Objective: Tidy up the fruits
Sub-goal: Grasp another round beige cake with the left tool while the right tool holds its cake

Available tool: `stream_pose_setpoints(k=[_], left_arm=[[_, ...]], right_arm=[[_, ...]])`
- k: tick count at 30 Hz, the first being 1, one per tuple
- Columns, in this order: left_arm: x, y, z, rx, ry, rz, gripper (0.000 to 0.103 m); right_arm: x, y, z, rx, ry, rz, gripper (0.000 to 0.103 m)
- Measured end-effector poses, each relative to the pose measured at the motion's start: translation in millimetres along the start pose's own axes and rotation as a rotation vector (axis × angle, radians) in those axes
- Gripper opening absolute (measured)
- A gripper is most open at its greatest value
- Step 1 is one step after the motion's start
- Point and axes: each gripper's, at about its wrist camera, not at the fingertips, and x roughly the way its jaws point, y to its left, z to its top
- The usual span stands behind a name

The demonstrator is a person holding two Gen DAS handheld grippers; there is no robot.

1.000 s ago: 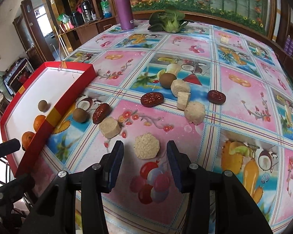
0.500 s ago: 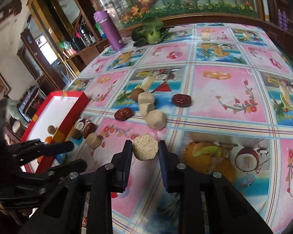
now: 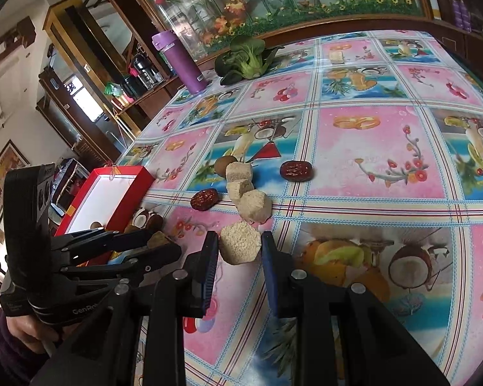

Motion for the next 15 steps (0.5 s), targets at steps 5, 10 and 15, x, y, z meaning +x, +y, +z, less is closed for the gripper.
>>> stream_pose_setpoints(k=[5, 10, 15], left_arm=[[-1.6, -1.3, -4.4, 0.015, -0.021, -0.001, 0.024], [-10.8, -1.5, -14.4, -0.020, -0.049, -0.006, 0.024], [-42.3, -4.5, -29.9, -0.042, -0.127, 0.021, 0.024]], right_arm=[[0.3, -0.5, 0.9, 0.002, -0.010, -0.002, 0.026], [-3.2, 3.8, 1.6, -0.022, -0.044, 0.004, 0.026], [-16.7, 10.7, 2.5, -0.061, -0.148, -0.022, 0.026]])
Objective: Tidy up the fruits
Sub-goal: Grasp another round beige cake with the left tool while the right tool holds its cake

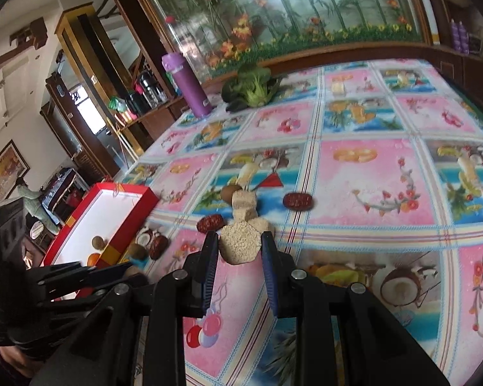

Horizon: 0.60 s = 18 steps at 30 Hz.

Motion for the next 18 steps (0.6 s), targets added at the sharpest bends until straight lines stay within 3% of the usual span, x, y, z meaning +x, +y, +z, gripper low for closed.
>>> stream_pose_setpoints(k=[11, 14, 18], left_arm=[[-80.2, 5.4, -10.2, 0.004, -0.213, 0.155, 0.024], [-95.3, 15.6, -12.7, -0.008, -0.250, 0.205, 0.024], [-108.8, 35.6, -18.9, -0.048, -0.277, 0.247, 0.024]], right_arm=[[-17.1, 5.0, 2.3, 0.002, -0.114, -0.036, 0.026], [-20.2, 23.3, -3.2, -0.014, -0.122, -0.028, 0.026], [-16.3, 77.6, -12.9, -0.123, -0.107, 0.011, 0.026]])
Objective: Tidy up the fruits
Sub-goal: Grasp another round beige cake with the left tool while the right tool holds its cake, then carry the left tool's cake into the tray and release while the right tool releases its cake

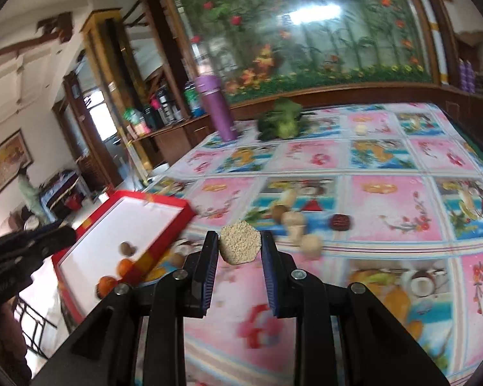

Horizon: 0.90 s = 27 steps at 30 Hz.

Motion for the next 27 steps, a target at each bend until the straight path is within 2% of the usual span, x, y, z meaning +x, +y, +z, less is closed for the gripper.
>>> stream_pose_setpoints(k=[5, 10, 27], left_arm=[[-6.6, 31.4, -6.9, -0.060, -0.013, 0.042, 0.024], [-10.7, 60.8, -15.7, -0.115, -0.017, 0.077, 0.024], [1.8, 134.0, -45.6, -0.234, 0.028, 0.156, 0.024]], right_arm=[[4.6, 67.2, 0.4, -0.119, 0.004, 0.075, 0.026], [16.1, 107.9, -1.8, -0.174, 0.032, 0.109, 0.026], [63.0, 176.3, -6.8, -0.239, 0.122, 0.173, 0.026]])
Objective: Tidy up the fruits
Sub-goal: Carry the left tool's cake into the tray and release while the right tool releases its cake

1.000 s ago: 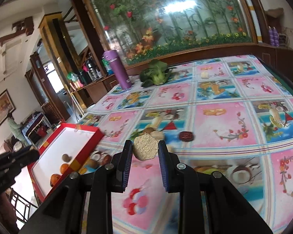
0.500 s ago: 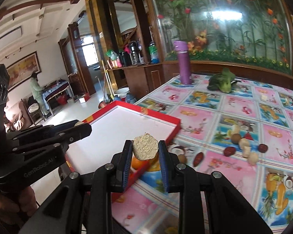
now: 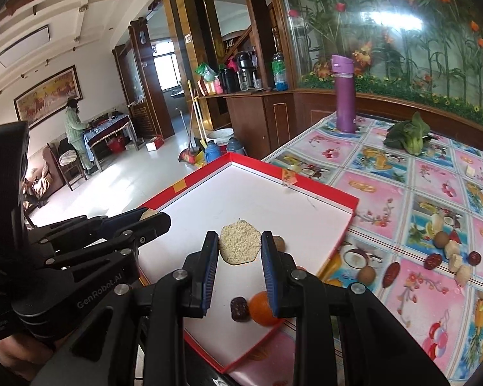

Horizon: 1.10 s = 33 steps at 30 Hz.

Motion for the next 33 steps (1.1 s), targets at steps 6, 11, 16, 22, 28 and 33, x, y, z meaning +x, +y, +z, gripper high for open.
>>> stream_pose_setpoints(k=[6, 11, 16, 22, 28, 33], left_arm=[[20.5, 34.3, -2.9, -0.052, 0.038, 0.069, 0.024], [39.0, 47.7, -5.7, -0.063, 0.075, 0.100, 0.024], [58.2, 47.0, -9.8, -0.043, 0.123, 0.097, 0.024], [69.7, 48.3, -12.5, -0.026, 0.156, 0.114, 0.024], [75.9, 46.5, -14.4, -0.010, 0.174, 0.127, 0.024], [77.2, 43.3, -13.7, -0.001, 0.177, 0.147, 0.024]], right_arm=[[24.0, 9.6, 1.1, -0.002, 0.053, 0.020, 0.026], [39.4, 23.5, -5.1, -0.024, 0.102, 0.053, 0.026], [57.7, 27.9, -12.6, -0.024, 0.180, 0.067, 0.026], [73.1, 28.1, -21.7, -0.021, 0.264, 0.047, 0.026], [75.4, 35.3, -25.2, -0.059, 0.293, 0.022, 0.026], [77.8, 37.6, -25.3, -0.078, 0.306, -0.002, 0.026]])
